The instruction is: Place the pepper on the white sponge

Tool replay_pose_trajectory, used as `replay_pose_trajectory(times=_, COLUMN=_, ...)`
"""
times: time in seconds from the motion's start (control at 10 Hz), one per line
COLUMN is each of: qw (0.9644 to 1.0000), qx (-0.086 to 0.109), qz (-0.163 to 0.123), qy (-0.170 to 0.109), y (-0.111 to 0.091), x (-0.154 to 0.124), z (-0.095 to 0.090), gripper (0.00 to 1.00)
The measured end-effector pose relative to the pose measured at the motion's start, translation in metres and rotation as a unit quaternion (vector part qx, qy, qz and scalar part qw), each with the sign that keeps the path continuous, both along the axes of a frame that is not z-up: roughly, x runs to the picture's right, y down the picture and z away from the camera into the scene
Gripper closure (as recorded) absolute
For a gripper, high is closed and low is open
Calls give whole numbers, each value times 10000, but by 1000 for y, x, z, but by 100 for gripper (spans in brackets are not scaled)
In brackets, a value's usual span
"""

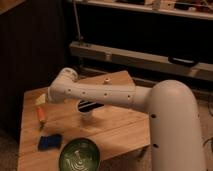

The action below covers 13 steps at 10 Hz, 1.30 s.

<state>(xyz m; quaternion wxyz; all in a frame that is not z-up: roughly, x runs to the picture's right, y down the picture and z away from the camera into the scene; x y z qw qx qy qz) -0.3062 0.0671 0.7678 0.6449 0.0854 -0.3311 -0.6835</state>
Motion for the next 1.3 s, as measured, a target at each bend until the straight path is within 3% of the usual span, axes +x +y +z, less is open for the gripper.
replay_pose_trajectory(times=0.1, qw=10000, qx=-41, qz=28, qy=27, y=5, x=-18, z=-3, gripper=20)
replay_pose_trajectory(times=0.3, qw=9994, qx=-44, qz=-338, qy=90, y=0, x=-45, z=5, gripper=20)
replay_pose_trajectory(times=0.5, qw=9960, qx=-329, qz=-820, qy=146, y=-7, x=-65, z=32, gripper=20)
replay_pose_trajectory(times=0.7, qw=9919, qx=-649, qz=-1085, qy=128, y=0, x=-65, z=58, gripper=20)
replay_pose_trajectory(times=0.9, qw=9860, qx=-828, qz=-1444, qy=91, y=14, x=-74, z=69, gripper=20)
replay_pose_trajectory(times=1.0, qw=9834, qx=-841, qz=-1604, qy=92, y=18, x=-79, z=68, gripper=20)
replay_pose_trajectory(times=1.2, qw=9740, qx=-830, qz=-2105, qy=48, y=35, x=-108, z=64, gripper=20)
replay_pose_trajectory(times=1.3, qw=9710, qx=-851, qz=-2235, qy=46, y=41, x=-114, z=68, gripper=20)
